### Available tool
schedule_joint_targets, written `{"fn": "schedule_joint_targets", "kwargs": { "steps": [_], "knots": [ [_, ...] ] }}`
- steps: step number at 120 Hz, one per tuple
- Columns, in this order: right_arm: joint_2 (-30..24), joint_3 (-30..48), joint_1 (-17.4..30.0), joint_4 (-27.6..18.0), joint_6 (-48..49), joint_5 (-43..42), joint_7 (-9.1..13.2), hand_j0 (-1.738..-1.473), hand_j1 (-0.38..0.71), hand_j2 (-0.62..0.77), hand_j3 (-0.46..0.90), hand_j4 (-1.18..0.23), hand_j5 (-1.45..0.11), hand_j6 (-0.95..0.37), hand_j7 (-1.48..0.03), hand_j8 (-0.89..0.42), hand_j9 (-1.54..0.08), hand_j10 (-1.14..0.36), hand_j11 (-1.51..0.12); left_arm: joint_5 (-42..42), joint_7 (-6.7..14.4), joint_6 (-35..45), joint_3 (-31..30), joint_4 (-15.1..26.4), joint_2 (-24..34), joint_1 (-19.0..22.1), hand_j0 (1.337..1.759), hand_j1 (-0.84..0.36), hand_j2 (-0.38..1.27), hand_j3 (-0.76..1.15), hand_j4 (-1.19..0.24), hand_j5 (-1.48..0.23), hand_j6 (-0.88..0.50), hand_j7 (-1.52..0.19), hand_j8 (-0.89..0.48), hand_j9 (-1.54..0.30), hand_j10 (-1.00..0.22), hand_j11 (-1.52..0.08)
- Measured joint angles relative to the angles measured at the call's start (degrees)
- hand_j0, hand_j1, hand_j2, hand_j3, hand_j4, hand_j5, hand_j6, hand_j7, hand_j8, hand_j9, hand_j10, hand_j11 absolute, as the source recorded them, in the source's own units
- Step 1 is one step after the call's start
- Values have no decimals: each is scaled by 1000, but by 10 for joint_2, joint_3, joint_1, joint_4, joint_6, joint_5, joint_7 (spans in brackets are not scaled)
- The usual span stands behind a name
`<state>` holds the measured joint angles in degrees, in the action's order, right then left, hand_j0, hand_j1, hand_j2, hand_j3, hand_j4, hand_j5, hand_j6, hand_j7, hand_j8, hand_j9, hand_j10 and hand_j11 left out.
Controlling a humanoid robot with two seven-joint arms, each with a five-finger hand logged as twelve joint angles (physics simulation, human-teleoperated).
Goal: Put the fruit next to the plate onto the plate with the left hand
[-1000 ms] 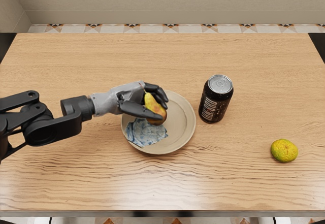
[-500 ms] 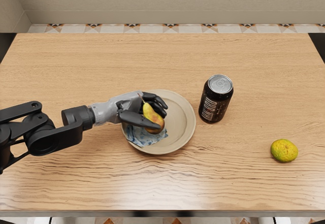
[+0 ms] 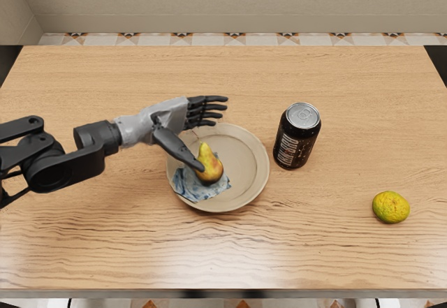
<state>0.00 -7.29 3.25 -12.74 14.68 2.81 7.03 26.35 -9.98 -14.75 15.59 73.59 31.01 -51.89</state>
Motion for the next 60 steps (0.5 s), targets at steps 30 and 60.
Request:
{"fn": "schedule_joint_targets", "kwargs": {
  "steps": [30, 60],
  "knots": [
    [0, 0, 0, 0, 0, 0, 0, -1658, -329, -3, 0, -17, -22, -16, -22, -17, -22, -17, -22, -12, 3, -47, 21, 36, 96, -34, 1658, 301, 9, 0, -42, -54, -42, -55, -40, -55, -37, -54],
    [0, 0, 0, 0, 0, 0, 0, -1658, -329, -3, 0, -16, -22, -16, -22, -16, -22, -16, -22, -146, 19, -188, 47, 50, 282, 5, 1658, 328, 6, 0, -19, -25, -19, -25, -18, -25, -18, -25]
  ]
}}
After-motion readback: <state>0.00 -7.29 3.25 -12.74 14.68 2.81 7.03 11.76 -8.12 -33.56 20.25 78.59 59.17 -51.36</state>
